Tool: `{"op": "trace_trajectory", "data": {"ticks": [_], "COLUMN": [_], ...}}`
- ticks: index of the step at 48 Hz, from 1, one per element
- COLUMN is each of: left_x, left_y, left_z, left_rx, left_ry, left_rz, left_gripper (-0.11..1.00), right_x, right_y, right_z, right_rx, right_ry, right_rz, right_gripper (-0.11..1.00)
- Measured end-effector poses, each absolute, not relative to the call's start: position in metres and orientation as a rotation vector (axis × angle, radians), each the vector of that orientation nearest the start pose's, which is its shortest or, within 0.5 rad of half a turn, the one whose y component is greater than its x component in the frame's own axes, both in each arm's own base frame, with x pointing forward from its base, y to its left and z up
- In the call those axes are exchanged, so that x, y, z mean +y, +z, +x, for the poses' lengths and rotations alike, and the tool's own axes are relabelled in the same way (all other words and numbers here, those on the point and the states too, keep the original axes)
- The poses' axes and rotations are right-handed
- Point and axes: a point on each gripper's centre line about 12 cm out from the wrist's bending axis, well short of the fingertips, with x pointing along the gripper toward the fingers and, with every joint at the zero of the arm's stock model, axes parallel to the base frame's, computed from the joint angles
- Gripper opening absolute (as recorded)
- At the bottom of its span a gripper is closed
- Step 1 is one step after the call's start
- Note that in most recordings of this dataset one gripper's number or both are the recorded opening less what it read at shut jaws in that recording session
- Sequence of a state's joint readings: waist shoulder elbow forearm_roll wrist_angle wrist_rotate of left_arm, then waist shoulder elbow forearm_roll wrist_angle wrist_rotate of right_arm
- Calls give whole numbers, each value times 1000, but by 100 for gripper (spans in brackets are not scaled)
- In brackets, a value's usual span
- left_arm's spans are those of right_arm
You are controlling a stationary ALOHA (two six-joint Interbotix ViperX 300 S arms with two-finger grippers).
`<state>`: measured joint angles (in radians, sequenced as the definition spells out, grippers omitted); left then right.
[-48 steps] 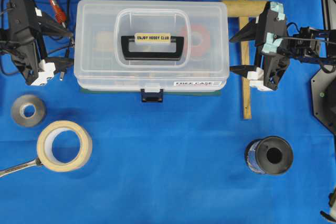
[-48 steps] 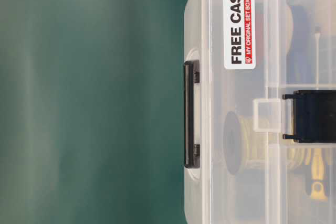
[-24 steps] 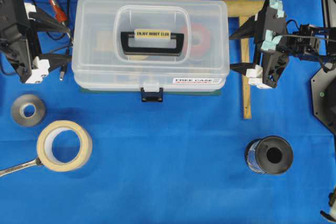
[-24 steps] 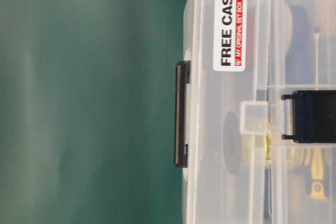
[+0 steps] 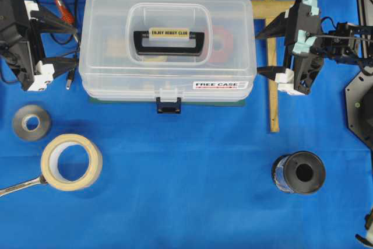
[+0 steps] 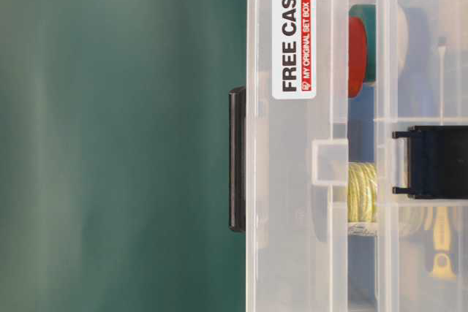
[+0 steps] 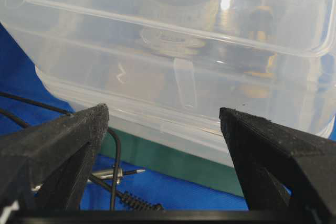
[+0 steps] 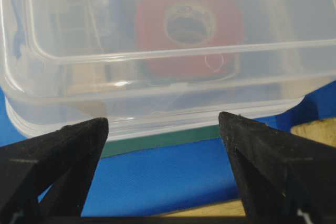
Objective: Open the tool box with both arms.
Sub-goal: 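Grip the lid edges with both grippers and start lifting upward, then swing the lid up and back with both grippers, away from the front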
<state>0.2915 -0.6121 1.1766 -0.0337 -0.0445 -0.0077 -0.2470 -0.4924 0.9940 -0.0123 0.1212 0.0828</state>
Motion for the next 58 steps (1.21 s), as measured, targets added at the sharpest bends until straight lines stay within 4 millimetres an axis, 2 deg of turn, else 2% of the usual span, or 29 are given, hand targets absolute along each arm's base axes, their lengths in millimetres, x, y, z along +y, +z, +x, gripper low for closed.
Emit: {"op": "trace_trajectory", "data": {"ticks": [22,36,58], "left_x": [76,96,123], "left_y": [205,222,235], "left_z": [217,212,207], "left_rx": [440,372,272], "left_ry": [342,427,541], "left_rz": [-113,-117,-113], "left_gripper": [89,89,89], "right_x": [-82,-100,-131], "right_y": [231,247,262], "right_z": [254,250,242], "right_rx": [531,479,407], "right_ry": [-318,-386,-497], "right_rz": [123,129,142], "right_gripper": [86,86,86]}}
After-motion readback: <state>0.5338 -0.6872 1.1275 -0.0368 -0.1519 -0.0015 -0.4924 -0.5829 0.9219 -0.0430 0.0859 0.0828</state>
